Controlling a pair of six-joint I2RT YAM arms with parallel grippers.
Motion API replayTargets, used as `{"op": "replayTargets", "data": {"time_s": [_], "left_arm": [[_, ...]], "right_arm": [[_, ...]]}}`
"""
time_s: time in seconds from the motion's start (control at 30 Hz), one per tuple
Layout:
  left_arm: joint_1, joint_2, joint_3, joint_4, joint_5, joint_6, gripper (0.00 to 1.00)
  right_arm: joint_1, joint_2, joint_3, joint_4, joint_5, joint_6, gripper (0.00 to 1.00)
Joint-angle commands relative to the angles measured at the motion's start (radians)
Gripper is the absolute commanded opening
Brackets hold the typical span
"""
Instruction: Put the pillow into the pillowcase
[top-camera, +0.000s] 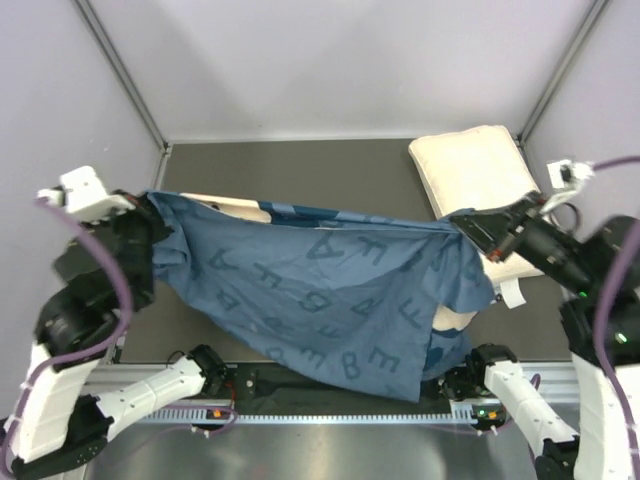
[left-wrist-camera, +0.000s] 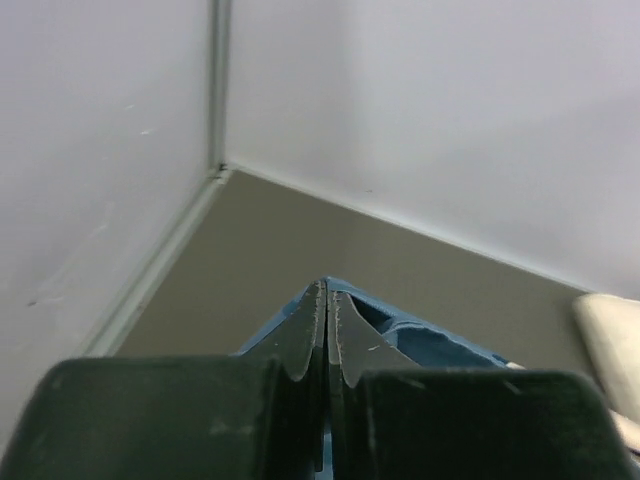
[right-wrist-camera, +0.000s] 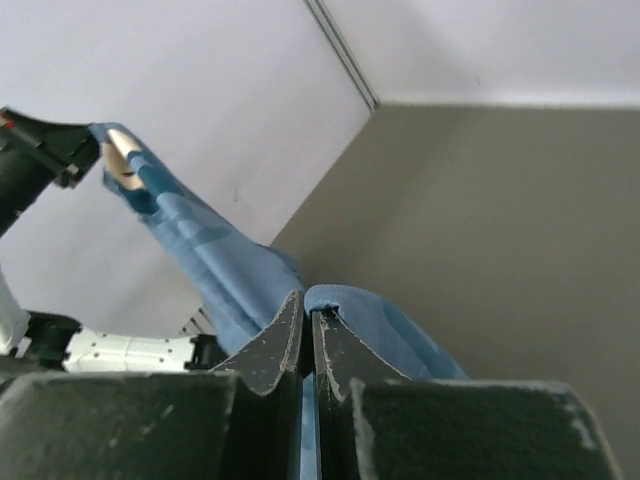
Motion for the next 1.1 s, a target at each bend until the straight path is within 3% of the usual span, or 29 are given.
{"op": "replayTargets", "data": {"time_s": [0.0, 0.13, 0.2, 0.27, 0.3, 0.33, 0.43, 0.57, 0.77, 0.93, 0.97, 1.0, 1.03, 1.07], "left_arm": [[0.002, 0.043, -0.17, 0.135, -0.194, 0.092, 0.0], [0.027, 0.083, -0.327, 0.288, -0.194, 0.098, 0.0], [0.083, 0.135, -0.369, 0.31, -0.082, 0.088, 0.0], [0.261, 0.218, -0.369, 0.272, 0.049, 0.042, 0.0], [0.34, 0.245, -0.364, 0.26, 0.152, -0.009, 0.0], [0.495, 0.27, -0.364, 0.251, 0.326, -0.032, 0.0], [0.677, 0.341, -0.37, 0.261, 0.511, -0.084, 0.0], [0.726, 0.416, -0.363, 0.332, 0.498, -0.097, 0.0], [0.734, 0.6, -0.26, 0.413, 0.42, -0.048, 0.0], [0.804, 0.814, -0.145, 0.491, 0.358, 0.017, 0.0], [0.82, 0.848, -0.095, 0.502, 0.36, 0.015, 0.0], [0.841, 0.885, -0.062, 0.505, 0.355, 0.009, 0.0], [0.847, 0.958, -0.026, 0.479, 0.357, 0.003, 0.11], [0.854, 0.994, 0.07, 0.45, 0.351, -0.008, 0.23]], "right_arm": [[-0.009, 0.048, -0.198, 0.156, 0.057, 0.045, 0.0], [0.012, 0.104, -0.333, 0.304, 0.092, 0.078, 0.0], [0.07, 0.166, -0.364, 0.338, 0.129, 0.064, 0.0], [0.153, 0.232, -0.367, 0.365, 0.224, 0.045, 0.0], [0.175, 0.255, -0.367, 0.376, 0.251, 0.03, 0.0], [0.192, 0.276, -0.367, 0.402, 0.293, 0.03, 0.0], [0.213, 0.342, -0.375, 0.454, 0.34, 0.039, 0.0], [0.215, 0.474, -0.335, 0.487, 0.4, 0.024, 0.0], [0.216, 0.758, -0.137, 0.519, 0.425, -0.013, 0.0], [0.212, 1.035, 0.028, 0.766, 0.405, -0.008, 0.0], [0.207, 1.087, 0.127, 0.775, 0.405, -0.01, 0.02], [0.203, 1.14, 0.188, 0.776, 0.404, -0.007, 0.11], [0.195, 1.236, 0.247, 0.775, 0.39, -0.002, 0.39], [0.18, 1.275, 0.351, 0.772, 0.379, 0.013, 0.54]]}}
